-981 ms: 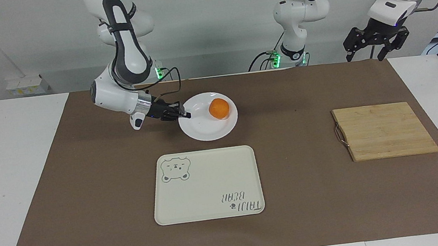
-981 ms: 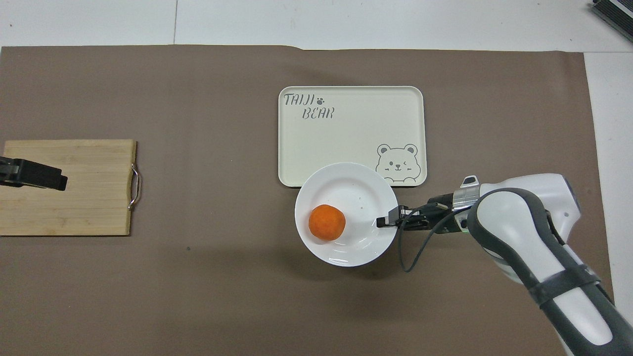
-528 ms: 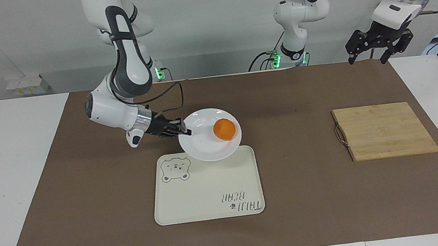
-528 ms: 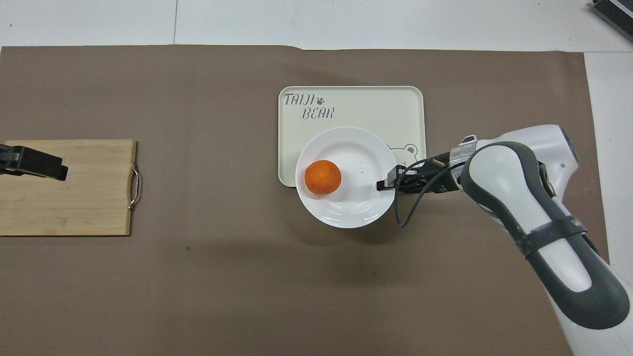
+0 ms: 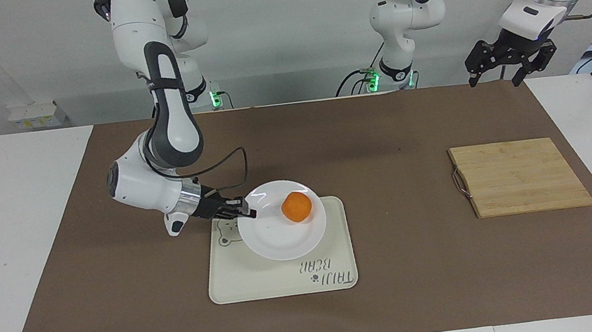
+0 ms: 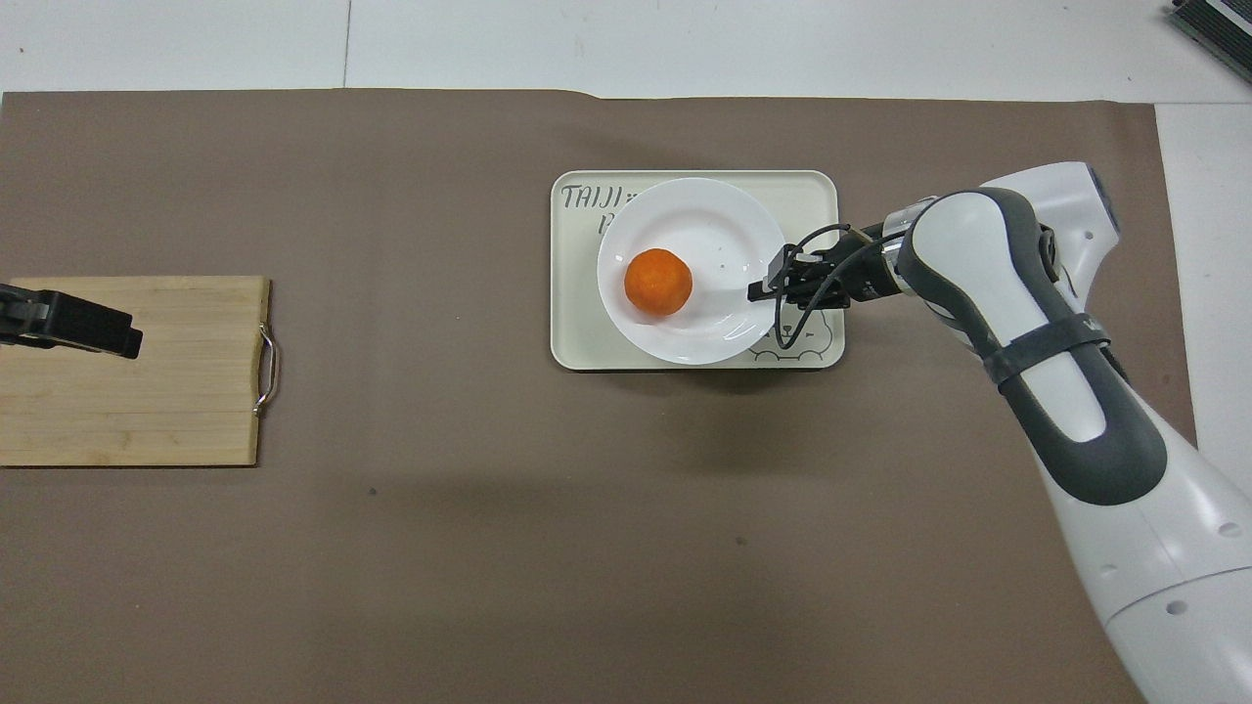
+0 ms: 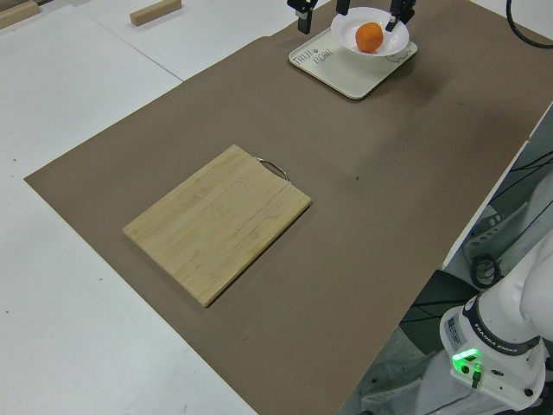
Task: Place orange and plate with both arms
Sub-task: 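Slide the plate with the right gripper onto the cream tray, then open the right gripper and release the plate rim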
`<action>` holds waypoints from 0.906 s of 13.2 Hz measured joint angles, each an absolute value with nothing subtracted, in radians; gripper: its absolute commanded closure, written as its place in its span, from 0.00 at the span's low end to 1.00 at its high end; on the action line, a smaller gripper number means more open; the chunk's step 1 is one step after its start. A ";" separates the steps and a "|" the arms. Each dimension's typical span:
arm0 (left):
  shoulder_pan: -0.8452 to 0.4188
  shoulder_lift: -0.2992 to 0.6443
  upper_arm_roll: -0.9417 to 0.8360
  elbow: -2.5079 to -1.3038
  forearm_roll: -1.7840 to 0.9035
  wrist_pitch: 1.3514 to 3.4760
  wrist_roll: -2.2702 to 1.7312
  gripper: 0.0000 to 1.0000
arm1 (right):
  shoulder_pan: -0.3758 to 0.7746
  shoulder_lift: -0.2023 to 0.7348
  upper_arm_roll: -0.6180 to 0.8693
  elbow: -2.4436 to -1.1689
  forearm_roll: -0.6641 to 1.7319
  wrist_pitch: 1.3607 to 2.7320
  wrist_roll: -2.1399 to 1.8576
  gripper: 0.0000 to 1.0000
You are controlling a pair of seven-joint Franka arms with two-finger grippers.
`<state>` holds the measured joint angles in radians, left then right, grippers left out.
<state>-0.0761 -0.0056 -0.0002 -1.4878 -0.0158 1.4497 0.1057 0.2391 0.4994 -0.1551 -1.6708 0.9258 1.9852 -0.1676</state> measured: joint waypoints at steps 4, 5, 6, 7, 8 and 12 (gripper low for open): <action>-0.079 -0.006 -0.007 -1.488 -0.014 1.450 0.106 0.00 | 0.240 0.600 -0.154 -1.571 0.926 1.985 -0.164 1.00; -0.079 -0.006 -0.007 -1.488 -0.014 1.450 0.106 0.00 | 0.240 0.612 -0.154 -1.559 0.926 1.985 -0.164 1.00; -0.079 -0.006 -0.004 -1.488 -0.014 1.450 0.106 0.00 | 0.240 0.619 -0.154 -1.553 0.926 1.985 -0.164 1.00; -0.077 -0.006 0.000 -1.488 -0.014 1.450 0.106 0.00 | 0.240 0.623 -0.154 -1.552 0.926 1.986 -0.164 1.00; -0.075 -0.006 0.005 -1.488 -0.014 1.450 0.106 0.00 | 0.241 0.628 -0.154 -1.552 0.926 1.988 -0.164 1.00; -0.073 -0.006 0.012 -1.488 -0.014 1.450 0.106 0.00 | 0.243 0.639 -0.153 -1.552 0.922 2.001 -0.176 1.00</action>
